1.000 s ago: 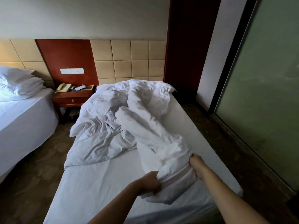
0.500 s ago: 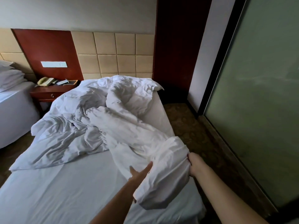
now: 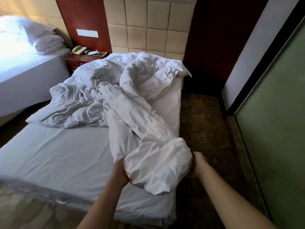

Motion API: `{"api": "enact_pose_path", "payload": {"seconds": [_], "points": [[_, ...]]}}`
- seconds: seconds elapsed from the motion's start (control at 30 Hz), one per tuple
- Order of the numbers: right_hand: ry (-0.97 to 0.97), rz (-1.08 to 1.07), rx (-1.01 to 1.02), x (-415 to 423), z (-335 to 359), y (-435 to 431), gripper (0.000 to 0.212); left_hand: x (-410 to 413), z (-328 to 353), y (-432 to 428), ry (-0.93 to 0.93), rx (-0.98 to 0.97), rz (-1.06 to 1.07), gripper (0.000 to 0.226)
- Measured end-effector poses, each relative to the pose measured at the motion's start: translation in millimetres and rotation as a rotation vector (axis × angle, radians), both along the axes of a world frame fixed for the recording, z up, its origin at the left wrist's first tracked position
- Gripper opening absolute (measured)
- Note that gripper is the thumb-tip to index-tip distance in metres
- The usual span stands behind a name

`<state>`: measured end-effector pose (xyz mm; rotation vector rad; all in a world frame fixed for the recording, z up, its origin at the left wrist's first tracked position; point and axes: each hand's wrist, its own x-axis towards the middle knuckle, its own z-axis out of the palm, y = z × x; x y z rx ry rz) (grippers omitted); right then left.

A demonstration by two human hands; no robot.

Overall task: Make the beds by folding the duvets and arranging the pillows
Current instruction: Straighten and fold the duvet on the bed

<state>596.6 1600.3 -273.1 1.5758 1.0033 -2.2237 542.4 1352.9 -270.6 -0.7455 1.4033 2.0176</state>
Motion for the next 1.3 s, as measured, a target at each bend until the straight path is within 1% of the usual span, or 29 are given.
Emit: {"api": "enact_pose_path", "payload": {"seconds": [0.07, 0.1, 0.17, 0.23, 0.27, 0.3, 0.33, 0.4, 0.5, 0.53, 0.57, 0.6, 0.63, 0.7, 0.73, 0.77, 0.8, 0.83, 0.87, 0.9, 0.93, 0.97, 1.0, 1.03, 1.1, 1.17, 1.2, 1.23, 1.3], "points": [[-0.033, 0.160, -0.056, -8.9, -30.7, 9.7, 0.094, 13.5, -5.5, -15.6, 0.032, 0.092, 0.112, 0.035], [-0.040, 0.237, -0.075, -16.5, -43.0, 6.1, 0.093, 25.9, -11.4, -23.1, 0.059, 0.088, 0.153, 0.038], [0.072, 0.487, -0.168, -14.7, -25.8, -20.4, 0.071, 61.7, -11.4, -23.6, 0.069, 0.030, 0.266, 0.043], [0.101, 0.796, -0.185, -6.2, -15.4, -37.7, 0.037, 96.6, 5.4, -12.1, 0.155, 0.046, 0.353, 0.041], [0.061, 0.875, -0.143, -0.4, -8.4, -42.3, 0.022, 106.6, 19.7, -6.9, 0.194, 0.063, 0.427, 0.040], [0.041, 0.928, -0.044, 2.2, -3.6, -41.7, 0.016, 113.5, 37.3, -4.7, 0.252, 0.090, 0.500, 0.039], [0.103, 0.937, 0.010, 2.3, 9.4, -40.4, 0.015, 119.0, 55.9, -4.6, 0.316, 0.069, 0.566, 0.038], [0.392, 0.850, -0.017, -4.1, 53.5, -29.4, 0.024, 134.5, 98.8, -6.7, 0.443, -0.041, 0.724, 0.034], [0.962, 0.627, -0.005, -13.5, 125.2, -10.7, 0.025, 154.9, 136.2, -12.3, 0.640, -0.234, 0.855, 0.016], [1.079, 0.644, 0.052, -9.2, 135.2, -2.0, 0.024, 160.0, 133.7, -9.0, 0.652, -0.353, 0.893, 0.013], [1.089, 0.724, 0.175, -2.0, 130.2, 3.3, 0.025, 163.7, 120.5, -3.0, 0.600, -0.473, 0.910, 0.011], [1.005, 0.823, 0.300, 9.6, 109.8, 8.7, 0.026, 168.9, 99.6, 5.8, 0.485, -0.582, 0.899, 0.013], [0.847, 0.963, 0.384, 25.3, 77.9, 12.1, 0.024, 175.4, 68.6, 8.8, 0.313, -0.647, 0.873, 0.015], [0.469, 1.158, 0.378, 47.2, 10.0, 24.8, 0.012, 180.3, 12.2, 10.8, -0.052, -0.570, 0.694, 0.028], [0.330, 1.146, 0.314, 48.4, -13.9, 34.7, 0.011, 172.9, -7.6, 7.3, -0.114, -0.516, 0.614, 0.026], [0.253, 1.062, 0.271, 40.1, -29.5, 45.9, 0.012, 159.3, -22.3, -0.3, -0.095, -0.497, 0.527, 0.029], [0.214, 1.009, 0.265, 27.1, -32.2, 56.3, 0.027, 139.0, -37.1, -15.5, -0.035, -0.558, 0.471, 0.022], [0.242, 0.981, 0.268, 6.7, -28.0, 64.2, 0.040, 114.9, -39.7, -25.8, 0.039, -0.576, 0.467, 0.014], [0.320, 0.943, 0.299, -13.7, -12.8, 67.9, 0.045, 88.8, -28.9, -26.9, 0.073, -0.603, 0.471, 0.009], [0.440, 0.926, 0.300, -34.2, 3.8, 70.2, 0.042, 68.9, 2.4, -11.5, 0.112, -0.604, 0.521, 0.005], [0.565, 0.910, 0.278, -54.5, 27.6, 73.5, 0.033, 53.2, 33.4, 5.2, 0.121, -0.713, 0.543, 0.007], [0.677, 0.929, 0.253, -72.8, 47.7, 74.9, 0.033, 40.0, 49.3, 14.1, 0.114, -0.883, 0.526, 0.012], [0.769, 0.981, 0.214, -87.7, 63.2, 78.2, 0.035, 28.4, 62.5, 21.9, 0.108, -1.134, 0.505, 0.013], [0.830, 1.093, 0.143, -101.2, 75.5, 81.6, 0.036, 18.1, 67.1, 24.5, 0.081, -1.361, 0.479, 0.021], [0.801, 1.483, 0.144, -125.3, 78.6, 94.3, 0.036, -3.4, 55.8, 17.8, -0.098, -1.528, 0.411, 0.041], [0.659, 1.868, 0.289, -158.1, 62.5, 116.9, 0.039, -34.8, 40.3, 5.3, -0.304, -1.533, 0.368, 0.044], [0.574, 1.977, 0.376, -176.7, 55.2, 131.6, 0.042, -54.2, 40.0, 3.3, -0.397, -1.513, 0.346, 0.045], [0.487, 1.998, 0.442, -196.4, 47.7, 149.0, 0.044, -76.5, 42.5, 5.7, -0.443, -1.523, 0.299, 0.049], [0.302, 1.900, 0.493, -235.9, 39.8, 190.7, 0.043, -124.8, 52.3, 23.9, -0.388, -1.565, 0.108, 0.062]]}}
